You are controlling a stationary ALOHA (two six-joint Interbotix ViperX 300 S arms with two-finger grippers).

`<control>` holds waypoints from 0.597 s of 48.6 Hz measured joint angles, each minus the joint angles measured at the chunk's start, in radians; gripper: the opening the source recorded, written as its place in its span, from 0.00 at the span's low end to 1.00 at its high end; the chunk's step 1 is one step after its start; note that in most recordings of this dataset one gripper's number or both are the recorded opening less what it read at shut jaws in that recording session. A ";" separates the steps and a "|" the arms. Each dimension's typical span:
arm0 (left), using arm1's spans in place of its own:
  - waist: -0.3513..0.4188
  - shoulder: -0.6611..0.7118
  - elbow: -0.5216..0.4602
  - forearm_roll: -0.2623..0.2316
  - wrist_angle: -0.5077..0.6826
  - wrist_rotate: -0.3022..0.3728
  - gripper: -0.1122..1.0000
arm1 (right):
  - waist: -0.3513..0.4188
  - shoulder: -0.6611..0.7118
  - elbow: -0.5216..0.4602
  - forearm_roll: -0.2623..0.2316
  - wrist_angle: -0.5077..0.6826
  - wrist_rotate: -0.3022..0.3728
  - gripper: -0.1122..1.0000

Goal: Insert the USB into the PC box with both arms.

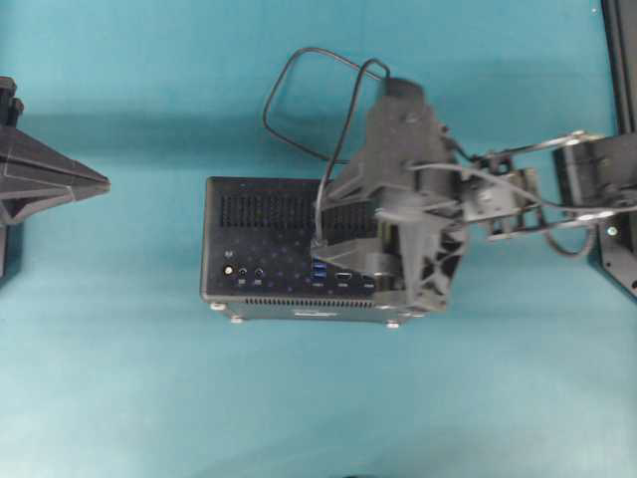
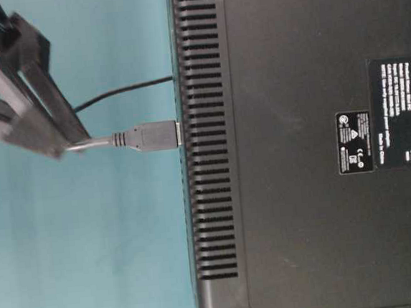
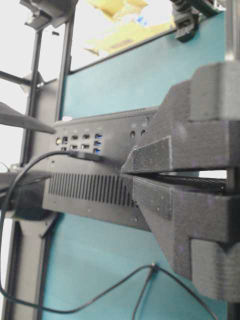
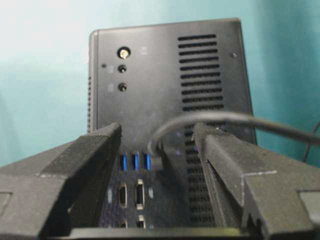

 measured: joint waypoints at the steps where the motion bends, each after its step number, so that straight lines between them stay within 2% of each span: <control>1: 0.000 -0.002 -0.002 0.000 0.000 0.000 0.10 | 0.000 -0.006 0.005 0.000 0.000 0.000 0.73; 29: -0.002 -0.003 0.014 0.000 0.000 0.003 0.10 | 0.000 -0.210 0.163 0.000 -0.005 0.000 0.73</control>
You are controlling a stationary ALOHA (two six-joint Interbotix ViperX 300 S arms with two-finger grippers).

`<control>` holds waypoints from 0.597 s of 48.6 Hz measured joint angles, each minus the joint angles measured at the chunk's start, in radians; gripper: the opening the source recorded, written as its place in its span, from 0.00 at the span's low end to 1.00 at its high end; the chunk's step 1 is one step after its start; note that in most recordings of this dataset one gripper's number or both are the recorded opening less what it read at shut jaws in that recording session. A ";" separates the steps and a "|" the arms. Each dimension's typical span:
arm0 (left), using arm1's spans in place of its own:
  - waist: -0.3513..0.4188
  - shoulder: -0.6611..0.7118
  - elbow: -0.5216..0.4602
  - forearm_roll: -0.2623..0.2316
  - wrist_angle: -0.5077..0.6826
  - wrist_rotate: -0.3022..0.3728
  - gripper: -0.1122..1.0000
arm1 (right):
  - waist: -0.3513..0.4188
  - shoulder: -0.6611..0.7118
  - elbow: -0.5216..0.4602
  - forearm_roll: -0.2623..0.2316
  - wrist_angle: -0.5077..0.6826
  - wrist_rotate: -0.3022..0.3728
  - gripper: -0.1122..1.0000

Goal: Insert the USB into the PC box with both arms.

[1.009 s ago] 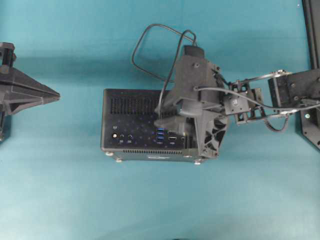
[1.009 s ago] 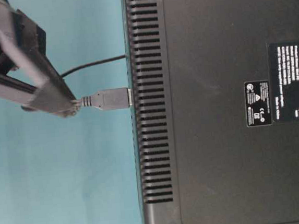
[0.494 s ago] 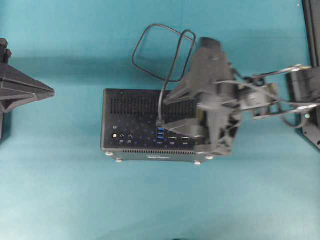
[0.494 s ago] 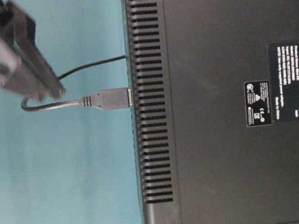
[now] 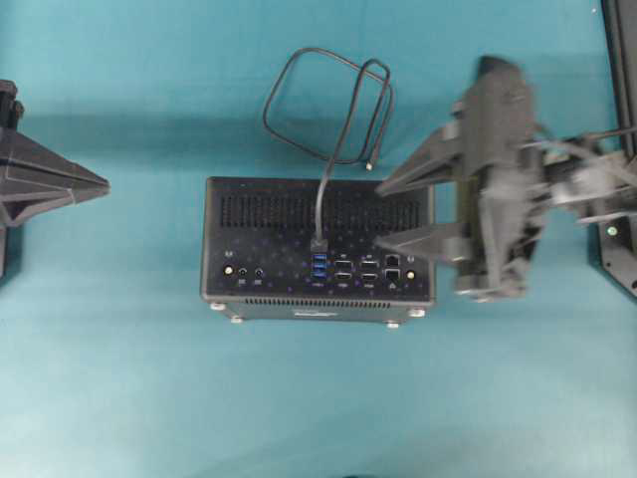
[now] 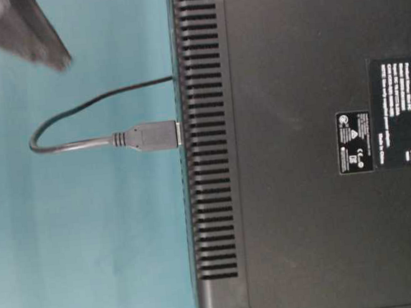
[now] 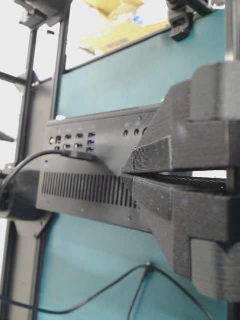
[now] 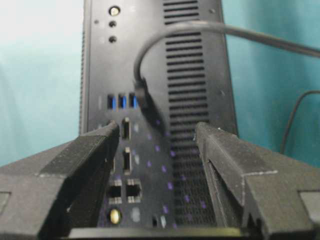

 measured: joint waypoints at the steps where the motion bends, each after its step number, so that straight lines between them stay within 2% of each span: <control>1: 0.000 0.000 0.000 0.000 0.000 0.000 0.10 | 0.000 -0.009 0.005 0.000 0.002 0.000 0.73; 17: 0.000 0.000 0.000 0.000 0.000 -0.002 0.10 | 0.000 -0.144 0.107 -0.002 -0.034 0.000 0.73; 29: 0.000 -0.002 0.002 0.000 0.000 -0.002 0.10 | 0.000 -0.275 0.232 -0.002 -0.158 0.000 0.72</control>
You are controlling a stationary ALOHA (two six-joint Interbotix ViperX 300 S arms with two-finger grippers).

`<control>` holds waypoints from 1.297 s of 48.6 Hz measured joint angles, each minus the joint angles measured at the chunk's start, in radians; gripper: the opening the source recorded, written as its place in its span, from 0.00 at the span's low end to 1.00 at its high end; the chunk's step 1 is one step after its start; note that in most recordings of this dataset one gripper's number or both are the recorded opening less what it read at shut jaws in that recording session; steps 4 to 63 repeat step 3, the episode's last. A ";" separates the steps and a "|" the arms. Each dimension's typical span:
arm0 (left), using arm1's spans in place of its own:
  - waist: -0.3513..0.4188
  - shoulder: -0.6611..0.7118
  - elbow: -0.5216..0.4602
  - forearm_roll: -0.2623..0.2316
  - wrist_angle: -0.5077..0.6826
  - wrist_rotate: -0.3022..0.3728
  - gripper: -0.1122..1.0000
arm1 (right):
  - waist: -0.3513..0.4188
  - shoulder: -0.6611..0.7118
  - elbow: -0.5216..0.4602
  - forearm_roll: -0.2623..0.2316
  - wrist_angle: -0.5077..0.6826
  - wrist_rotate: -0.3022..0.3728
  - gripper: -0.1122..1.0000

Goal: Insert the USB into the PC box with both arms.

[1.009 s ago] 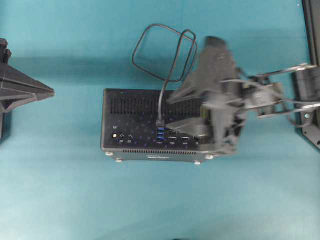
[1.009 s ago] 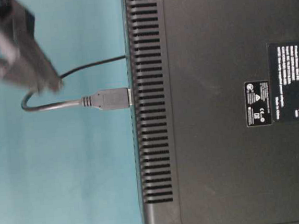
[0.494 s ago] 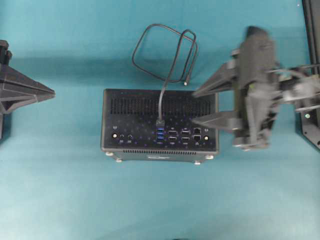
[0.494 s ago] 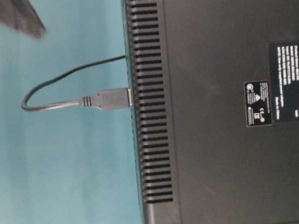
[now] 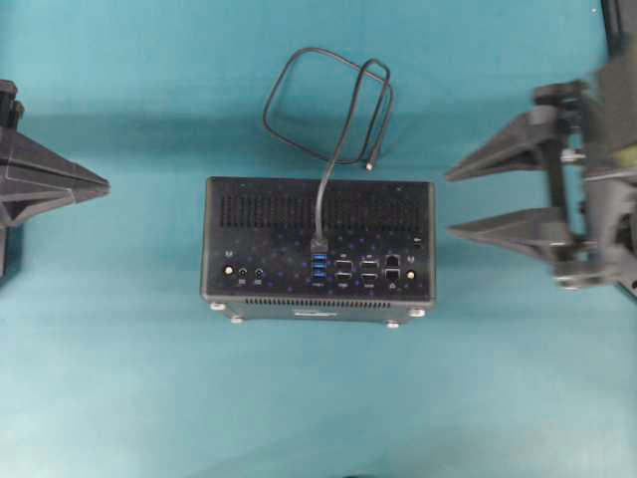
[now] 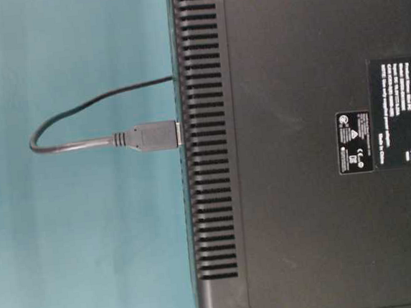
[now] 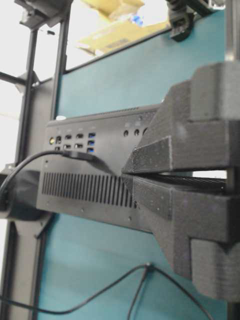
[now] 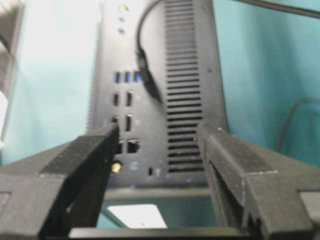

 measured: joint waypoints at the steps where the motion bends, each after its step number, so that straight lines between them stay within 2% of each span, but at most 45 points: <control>1: 0.000 0.002 0.000 0.000 0.000 0.000 0.10 | 0.000 -0.011 0.011 -0.002 -0.009 0.000 0.73; 3: 0.000 0.002 0.000 0.000 0.000 0.000 0.10 | -0.002 -0.029 0.034 0.000 -0.029 0.002 0.73; 63: 0.000 0.002 0.000 0.000 0.000 0.000 0.10 | -0.002 -0.029 0.034 0.000 -0.029 0.002 0.73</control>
